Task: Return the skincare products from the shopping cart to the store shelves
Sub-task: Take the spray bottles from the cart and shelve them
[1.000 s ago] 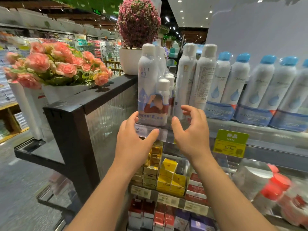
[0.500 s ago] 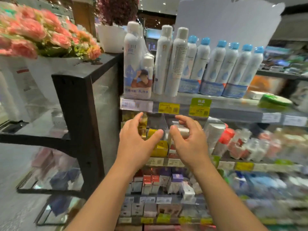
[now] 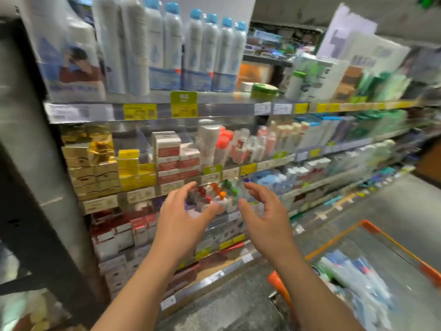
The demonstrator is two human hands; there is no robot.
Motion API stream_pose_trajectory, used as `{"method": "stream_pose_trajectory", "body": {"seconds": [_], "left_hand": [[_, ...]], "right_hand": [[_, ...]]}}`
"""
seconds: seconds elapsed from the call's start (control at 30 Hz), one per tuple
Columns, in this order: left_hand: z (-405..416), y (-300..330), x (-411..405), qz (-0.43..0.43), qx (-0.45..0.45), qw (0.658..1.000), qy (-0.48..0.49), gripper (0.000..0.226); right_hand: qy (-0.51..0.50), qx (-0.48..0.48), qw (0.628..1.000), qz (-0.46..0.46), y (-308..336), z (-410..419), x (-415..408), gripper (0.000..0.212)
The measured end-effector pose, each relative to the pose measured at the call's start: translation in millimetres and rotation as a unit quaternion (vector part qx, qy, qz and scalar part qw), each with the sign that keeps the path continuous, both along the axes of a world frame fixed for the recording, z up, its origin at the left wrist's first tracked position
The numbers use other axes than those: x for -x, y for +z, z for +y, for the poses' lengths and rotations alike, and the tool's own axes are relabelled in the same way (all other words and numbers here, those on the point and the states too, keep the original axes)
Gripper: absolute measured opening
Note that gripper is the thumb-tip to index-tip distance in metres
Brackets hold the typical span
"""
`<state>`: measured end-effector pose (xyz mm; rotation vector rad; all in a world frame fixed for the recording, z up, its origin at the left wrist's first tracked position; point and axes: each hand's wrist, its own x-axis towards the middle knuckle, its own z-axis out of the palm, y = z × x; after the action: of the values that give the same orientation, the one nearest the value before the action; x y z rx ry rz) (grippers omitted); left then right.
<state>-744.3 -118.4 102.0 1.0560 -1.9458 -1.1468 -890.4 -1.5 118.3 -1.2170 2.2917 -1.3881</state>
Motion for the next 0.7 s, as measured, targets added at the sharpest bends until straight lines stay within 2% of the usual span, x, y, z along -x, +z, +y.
{"method": "stream_pose_trajectory", "body": {"seconds": [0.17,0.3,0.37,0.5,0.7], "left_hand": [[32,-14,41,-0.006,-0.013,0.997,-0.078,0.065],[59,-28,77,-0.016,-0.036,0.988,-0.150,0.069],[74,-33,97,-0.011,-0.063,0.981,-0.183,0.073],[104,-43,138,-0.027,-0.053,0.971,-0.232,0.059],[144,-57,194,-0.063,-0.057,0.949,-0.305,0.054]], "right_hand": [[-0.094,-0.001,0.995,-0.031,-17,65,20,0.028],[-0.168,-0.015,0.984,-0.049,-37,110,37,0.029],[-0.210,-0.021,0.976,-0.052,-48,132,47,0.030],[-0.282,-0.023,0.957,-0.067,-71,172,74,0.028],[-0.365,-0.009,0.921,-0.131,-102,226,109,0.027]]}}
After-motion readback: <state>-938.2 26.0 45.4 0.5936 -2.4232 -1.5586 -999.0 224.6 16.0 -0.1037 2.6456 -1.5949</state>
